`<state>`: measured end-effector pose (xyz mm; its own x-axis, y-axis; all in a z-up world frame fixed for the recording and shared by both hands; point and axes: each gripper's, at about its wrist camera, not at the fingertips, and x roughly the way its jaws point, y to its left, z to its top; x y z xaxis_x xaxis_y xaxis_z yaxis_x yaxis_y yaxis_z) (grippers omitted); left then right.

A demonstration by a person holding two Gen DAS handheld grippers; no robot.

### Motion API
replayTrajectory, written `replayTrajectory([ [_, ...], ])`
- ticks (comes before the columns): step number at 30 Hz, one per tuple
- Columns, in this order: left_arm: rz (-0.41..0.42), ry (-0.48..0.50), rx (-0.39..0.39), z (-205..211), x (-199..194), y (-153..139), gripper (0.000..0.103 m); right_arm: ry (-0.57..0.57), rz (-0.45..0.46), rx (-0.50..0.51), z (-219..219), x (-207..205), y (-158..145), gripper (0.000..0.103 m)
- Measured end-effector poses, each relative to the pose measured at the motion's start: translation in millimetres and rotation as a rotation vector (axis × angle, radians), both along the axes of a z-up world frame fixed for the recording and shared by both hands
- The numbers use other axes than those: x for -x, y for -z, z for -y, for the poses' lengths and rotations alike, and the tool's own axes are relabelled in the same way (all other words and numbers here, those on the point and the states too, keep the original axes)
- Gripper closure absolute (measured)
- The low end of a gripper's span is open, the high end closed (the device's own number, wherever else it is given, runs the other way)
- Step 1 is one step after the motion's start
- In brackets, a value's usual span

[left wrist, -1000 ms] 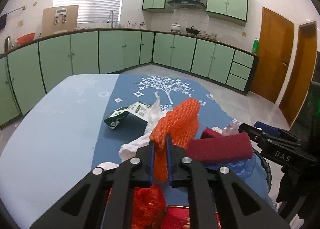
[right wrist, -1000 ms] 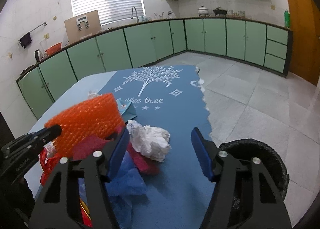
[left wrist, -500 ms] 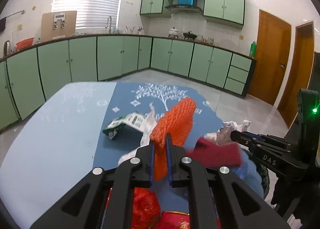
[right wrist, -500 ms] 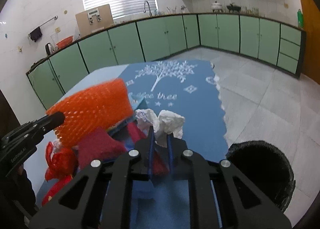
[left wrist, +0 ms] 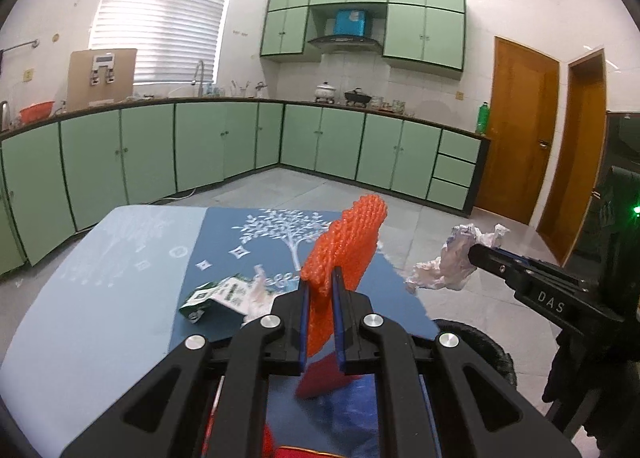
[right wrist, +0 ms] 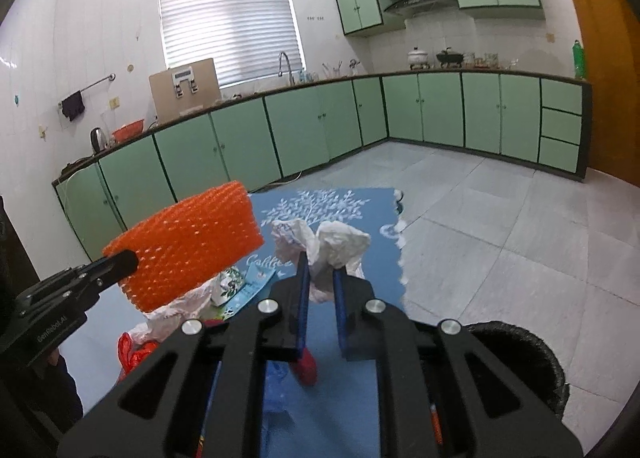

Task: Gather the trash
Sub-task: 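Carry strip and tissue over the black bin and open both tools to drop them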

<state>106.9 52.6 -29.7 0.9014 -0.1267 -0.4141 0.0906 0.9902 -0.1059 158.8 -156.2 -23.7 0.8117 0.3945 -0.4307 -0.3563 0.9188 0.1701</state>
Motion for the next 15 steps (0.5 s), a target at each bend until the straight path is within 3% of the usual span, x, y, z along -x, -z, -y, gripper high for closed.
replayTrajectory([
  [15, -0.035, 0.194, 0.011, 89.7, -4.5, 4.9, 0.093, 0.187, 0.005, 0.015, 94.0, 27.1, 4.7, 0.092],
])
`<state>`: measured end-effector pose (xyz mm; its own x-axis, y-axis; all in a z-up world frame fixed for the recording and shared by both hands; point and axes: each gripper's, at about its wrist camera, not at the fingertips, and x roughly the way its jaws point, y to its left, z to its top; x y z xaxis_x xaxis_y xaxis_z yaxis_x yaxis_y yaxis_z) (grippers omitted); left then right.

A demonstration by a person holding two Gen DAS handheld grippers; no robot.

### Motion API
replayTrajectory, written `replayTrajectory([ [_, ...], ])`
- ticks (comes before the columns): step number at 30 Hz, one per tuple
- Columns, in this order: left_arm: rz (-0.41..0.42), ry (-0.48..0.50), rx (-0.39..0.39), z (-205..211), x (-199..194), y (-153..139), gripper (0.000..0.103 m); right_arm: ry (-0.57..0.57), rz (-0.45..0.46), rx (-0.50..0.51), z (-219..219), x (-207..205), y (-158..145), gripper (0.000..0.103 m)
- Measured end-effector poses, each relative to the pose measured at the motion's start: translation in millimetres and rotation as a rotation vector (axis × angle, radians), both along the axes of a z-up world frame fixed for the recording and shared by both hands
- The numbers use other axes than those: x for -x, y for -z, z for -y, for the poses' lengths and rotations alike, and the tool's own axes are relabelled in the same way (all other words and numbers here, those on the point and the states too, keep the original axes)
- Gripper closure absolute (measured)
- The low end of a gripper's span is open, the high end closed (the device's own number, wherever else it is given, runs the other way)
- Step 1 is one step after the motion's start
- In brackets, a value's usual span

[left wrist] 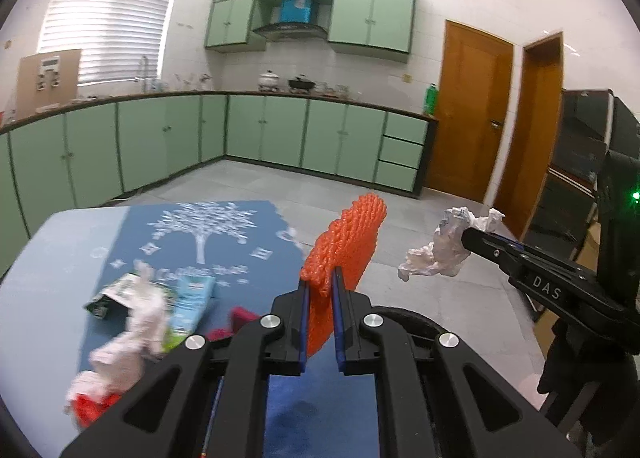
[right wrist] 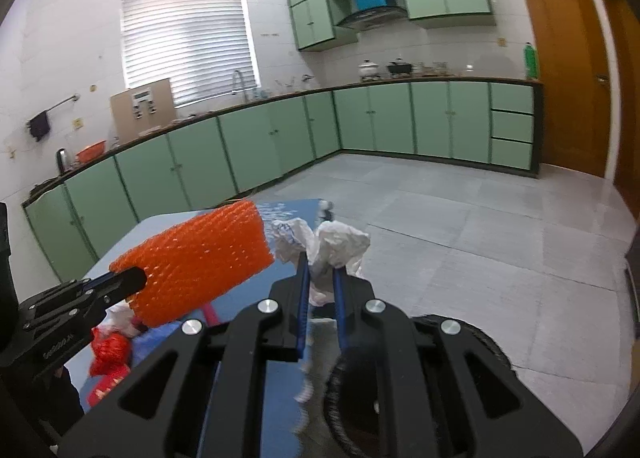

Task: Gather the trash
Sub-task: 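Carry strip and tissue over the black bin and open both tools to drop them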

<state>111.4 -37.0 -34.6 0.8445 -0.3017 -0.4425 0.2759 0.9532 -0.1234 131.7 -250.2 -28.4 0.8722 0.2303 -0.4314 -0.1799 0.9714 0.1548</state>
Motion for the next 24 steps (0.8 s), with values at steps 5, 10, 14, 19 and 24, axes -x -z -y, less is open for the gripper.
replayTrajectory([
  [5, -0.025, 0.070, -0.005, 36.7, -8.9, 10.5, 0.093, 0.071, -0.029, 0.007, 35.6, 2.8, 15.7, 0.092],
  [10, -0.057, 0.132, -0.013, 73.7, -20.9, 24.6, 0.093, 0.141, -0.072, 0.019, 70.4, 3.8, 38.2, 0.092],
  [14, -0.085, 0.167, -0.027, 99.2, -32.2, 37.7, 0.093, 0.184, -0.105, 0.016, 89.8, 3.2, 56.9, 0.092],
  [19, -0.124, 0.187, -0.054, 127.7, -49.8, 56.9, 0.093, 0.231, -0.155, -0.002, 108.2, -5.1, 81.7, 0.092],
  [24, -0.168, 0.201, -0.078, 145.7, -68.8, 73.8, 0.092, 0.257, -0.201, -0.020, 119.1, -19.2, 98.9, 0.089],
])
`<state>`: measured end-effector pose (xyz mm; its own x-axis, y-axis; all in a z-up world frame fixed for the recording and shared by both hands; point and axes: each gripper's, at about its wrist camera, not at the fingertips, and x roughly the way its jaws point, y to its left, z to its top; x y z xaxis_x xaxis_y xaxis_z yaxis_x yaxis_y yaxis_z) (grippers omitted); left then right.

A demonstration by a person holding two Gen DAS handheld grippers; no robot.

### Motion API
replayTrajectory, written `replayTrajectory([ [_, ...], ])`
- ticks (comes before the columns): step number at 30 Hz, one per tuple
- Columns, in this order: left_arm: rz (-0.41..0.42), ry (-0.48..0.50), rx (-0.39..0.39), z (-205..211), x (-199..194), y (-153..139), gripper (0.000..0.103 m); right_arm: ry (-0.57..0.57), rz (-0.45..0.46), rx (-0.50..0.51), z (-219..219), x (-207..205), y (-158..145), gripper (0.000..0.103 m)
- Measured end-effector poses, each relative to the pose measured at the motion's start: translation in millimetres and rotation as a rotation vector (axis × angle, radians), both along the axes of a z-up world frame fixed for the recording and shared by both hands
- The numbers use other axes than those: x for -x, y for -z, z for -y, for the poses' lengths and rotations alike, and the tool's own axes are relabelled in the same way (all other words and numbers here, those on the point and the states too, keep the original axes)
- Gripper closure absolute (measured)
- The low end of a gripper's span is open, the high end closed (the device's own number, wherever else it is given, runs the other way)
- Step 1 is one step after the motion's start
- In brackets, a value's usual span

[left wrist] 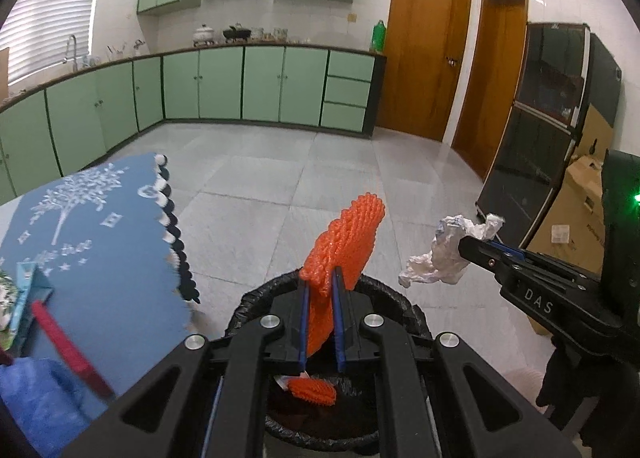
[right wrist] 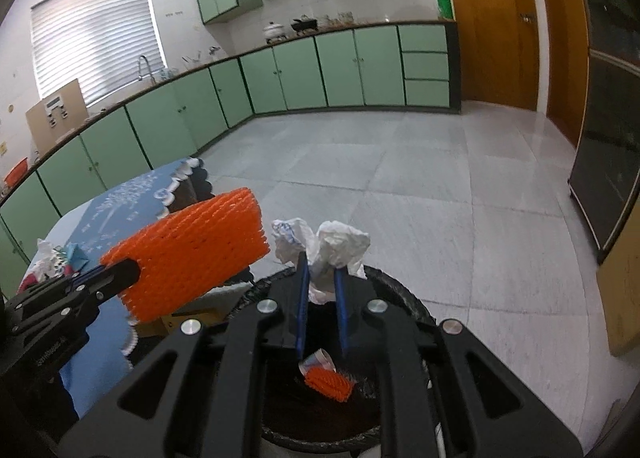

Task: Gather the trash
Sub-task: 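Carry strip and tissue over the black bin and open both tools to drop them, then move both open tools back over the trash pile on the table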

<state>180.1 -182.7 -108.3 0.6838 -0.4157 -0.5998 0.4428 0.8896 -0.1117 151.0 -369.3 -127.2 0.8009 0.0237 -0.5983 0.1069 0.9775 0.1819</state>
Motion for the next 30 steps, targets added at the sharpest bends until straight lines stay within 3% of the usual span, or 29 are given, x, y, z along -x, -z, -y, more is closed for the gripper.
replayTrajectory([
  [3, -0.021, 0.000, -0.001, 4.9, -8.9, 6.0, 0.089, 0.014, -0.019, -0.013, 1.3, -6.0, 6.5, 0.087],
  [5, -0.027, -0.003, 0.001, 5.2, -11.1, 7.7, 0.075, 0.028, -0.034, -0.022, 5.0, -8.7, 11.4, 0.073],
  [6, -0.027, -0.009, 0.002, 4.4, -11.7, 7.5, 0.069, 0.035, -0.036, -0.026, 5.3, -9.6, 11.7, 0.057],
  [7, -0.025, -0.014, 0.004, 4.5, -11.6, 7.6, 0.060, 0.039, -0.035, -0.027, 5.5, -9.5, 12.8, 0.053],
  [9, -0.026, -0.021, 0.005, 1.4, -11.5, 5.9, 0.058, 0.039, -0.037, -0.019, 5.7, -10.4, 13.2, 0.049],
  [11, -0.029, -0.033, 0.006, -3.5, -11.6, 4.4, 0.054, 0.056, -0.032, -0.011, 5.5, -8.6, 12.4, 0.037],
  [13, -0.024, -0.050, 0.010, -10.6, -10.3, 0.0, 0.048, 0.077, -0.010, -0.008, 4.6, -6.3, 7.2, 0.018],
  [15, -0.008, -0.068, 0.008, -19.2, -7.3, -5.1, 0.044, 0.102, 0.021, 0.000, 1.1, -0.1, 0.1, 0.010],
  [23, 0.063, -0.149, 0.019, -72.3, 20.3, -42.2, 0.025, 0.053, 0.095, -0.025, -27.1, 16.7, -32.5, 0.005],
  [30, 0.103, -0.259, 0.005, -132.1, 51.7, -60.6, 0.023, -0.036, 0.149, 0.007, -77.5, 32.0, -54.1, 0.005],
])
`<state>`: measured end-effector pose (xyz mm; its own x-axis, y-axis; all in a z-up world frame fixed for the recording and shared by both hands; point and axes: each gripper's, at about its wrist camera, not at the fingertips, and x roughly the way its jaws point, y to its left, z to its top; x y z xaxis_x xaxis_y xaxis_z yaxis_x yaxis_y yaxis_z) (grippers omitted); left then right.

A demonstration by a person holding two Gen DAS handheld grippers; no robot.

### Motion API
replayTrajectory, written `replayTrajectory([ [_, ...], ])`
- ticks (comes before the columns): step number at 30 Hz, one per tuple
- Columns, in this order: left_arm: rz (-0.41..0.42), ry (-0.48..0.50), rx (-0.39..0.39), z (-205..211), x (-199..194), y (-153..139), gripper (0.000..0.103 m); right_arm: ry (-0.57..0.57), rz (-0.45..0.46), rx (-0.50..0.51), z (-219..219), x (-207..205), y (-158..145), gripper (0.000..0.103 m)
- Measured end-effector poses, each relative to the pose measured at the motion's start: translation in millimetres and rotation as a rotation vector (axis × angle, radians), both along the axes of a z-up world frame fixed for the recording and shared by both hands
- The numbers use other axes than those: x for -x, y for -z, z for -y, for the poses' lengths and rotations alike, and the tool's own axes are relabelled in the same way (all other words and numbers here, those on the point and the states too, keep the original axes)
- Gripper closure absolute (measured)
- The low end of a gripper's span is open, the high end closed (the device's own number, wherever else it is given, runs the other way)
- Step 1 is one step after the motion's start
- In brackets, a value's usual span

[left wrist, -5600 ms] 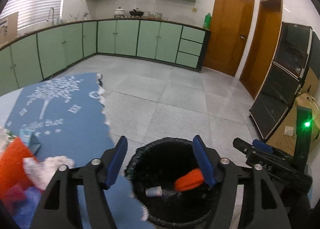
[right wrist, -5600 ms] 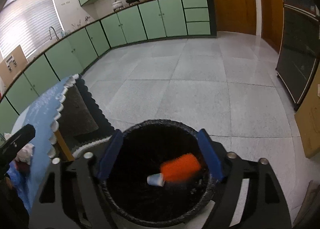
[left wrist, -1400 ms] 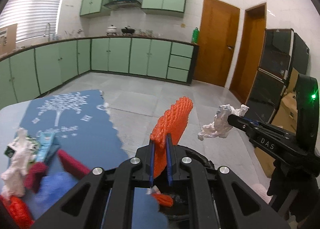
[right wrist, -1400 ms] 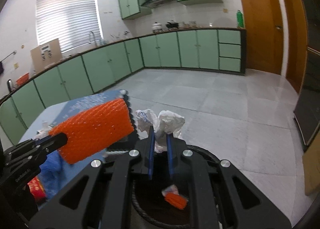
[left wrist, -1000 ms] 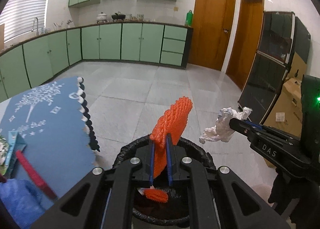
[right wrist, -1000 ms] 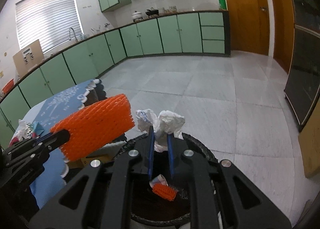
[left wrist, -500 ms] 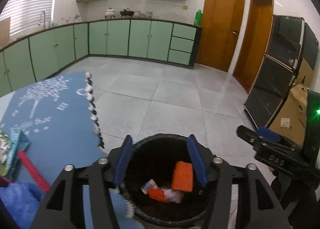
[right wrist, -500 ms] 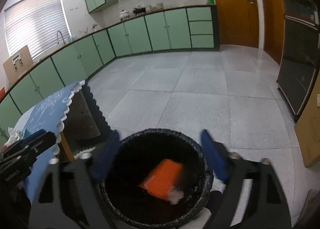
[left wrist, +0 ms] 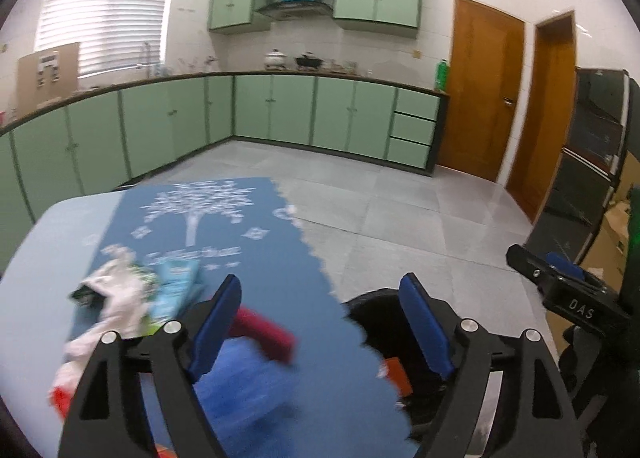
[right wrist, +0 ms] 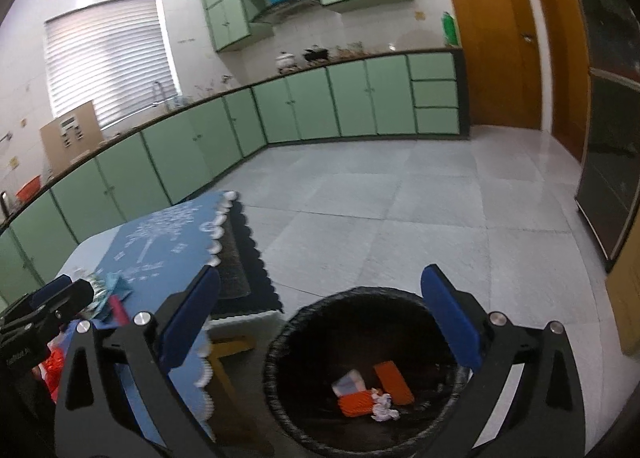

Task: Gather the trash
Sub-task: 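Move both open tools back over the trash pile on the table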

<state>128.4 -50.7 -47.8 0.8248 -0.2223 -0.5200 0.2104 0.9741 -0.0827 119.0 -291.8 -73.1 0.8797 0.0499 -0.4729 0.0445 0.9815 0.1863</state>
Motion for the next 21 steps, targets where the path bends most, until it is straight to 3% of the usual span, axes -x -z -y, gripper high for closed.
replayTrajectory([
  [4, 0.005, -0.067, -0.022, -36.7, 18.5, 0.9, 0.023, -0.088, 0.037, 0.008, -34.6, 7.4, -3.9, 0.005],
  [13, -0.001, -0.217, -0.087, -107.1, 55.9, 17.3, 0.023, -0.175, 0.090, 0.033, -98.8, 22.8, -8.0, 0.005],
  [21, -0.056, -0.291, -0.056, -138.6, 66.9, 43.2, 0.023, -0.232, 0.089, 0.074, -142.8, 27.4, -4.3, 0.005],
])
